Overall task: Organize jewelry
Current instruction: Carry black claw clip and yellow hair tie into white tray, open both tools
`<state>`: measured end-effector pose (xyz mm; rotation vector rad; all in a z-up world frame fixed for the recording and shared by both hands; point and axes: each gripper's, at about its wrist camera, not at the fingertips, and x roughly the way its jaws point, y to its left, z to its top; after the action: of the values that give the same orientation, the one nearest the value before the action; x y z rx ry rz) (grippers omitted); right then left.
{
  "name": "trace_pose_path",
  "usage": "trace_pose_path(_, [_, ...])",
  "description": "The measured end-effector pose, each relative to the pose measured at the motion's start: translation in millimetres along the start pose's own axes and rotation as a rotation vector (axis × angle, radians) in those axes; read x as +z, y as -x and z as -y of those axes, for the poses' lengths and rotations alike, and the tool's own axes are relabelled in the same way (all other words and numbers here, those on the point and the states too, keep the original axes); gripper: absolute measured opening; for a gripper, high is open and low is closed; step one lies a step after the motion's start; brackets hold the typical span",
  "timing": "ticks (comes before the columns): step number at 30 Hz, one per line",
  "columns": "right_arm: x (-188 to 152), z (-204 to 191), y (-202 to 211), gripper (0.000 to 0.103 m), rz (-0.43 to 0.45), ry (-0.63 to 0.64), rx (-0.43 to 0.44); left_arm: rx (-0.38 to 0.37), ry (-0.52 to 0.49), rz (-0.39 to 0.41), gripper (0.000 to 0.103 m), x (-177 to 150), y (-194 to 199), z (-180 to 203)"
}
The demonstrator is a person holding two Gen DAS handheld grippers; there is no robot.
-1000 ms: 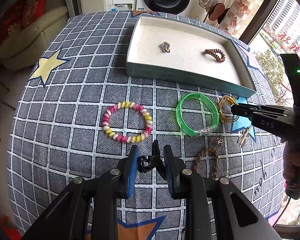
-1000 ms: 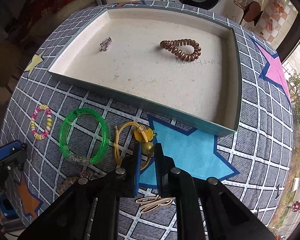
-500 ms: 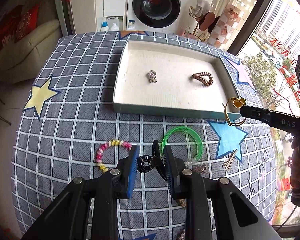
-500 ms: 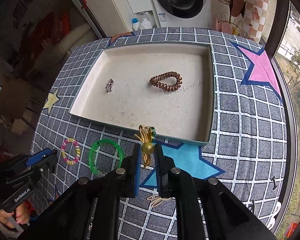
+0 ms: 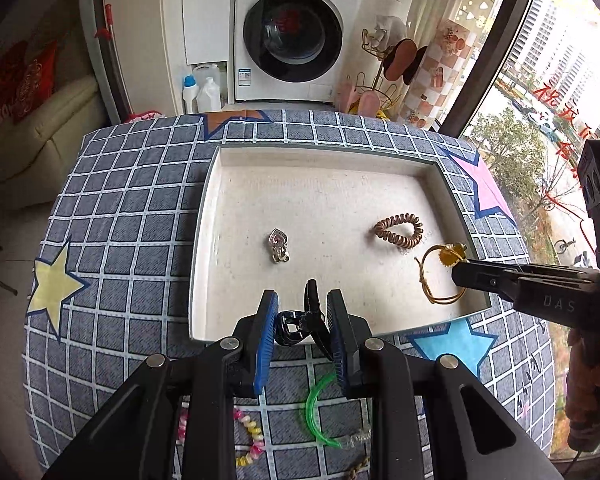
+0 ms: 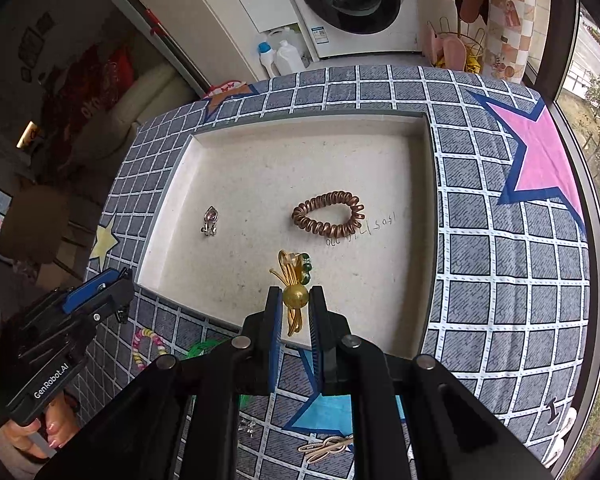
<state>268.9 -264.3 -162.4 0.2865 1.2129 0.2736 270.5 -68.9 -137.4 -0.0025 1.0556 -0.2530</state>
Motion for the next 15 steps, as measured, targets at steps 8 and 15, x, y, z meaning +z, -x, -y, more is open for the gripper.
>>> trace_pose_path(8, [9.1, 9.4, -28.4, 0.014, -0.051, -0.018, 0.014, 0.033, -0.005, -0.059, 0.038, 13.1, -45.5, 4.7])
trace_pose_path(15, [10.9, 28.7, -51.2, 0.014, -0.088, -0.053, -0.024, 0.09, -0.032, -0.095, 0.038, 12.9, -72.2, 8.3])
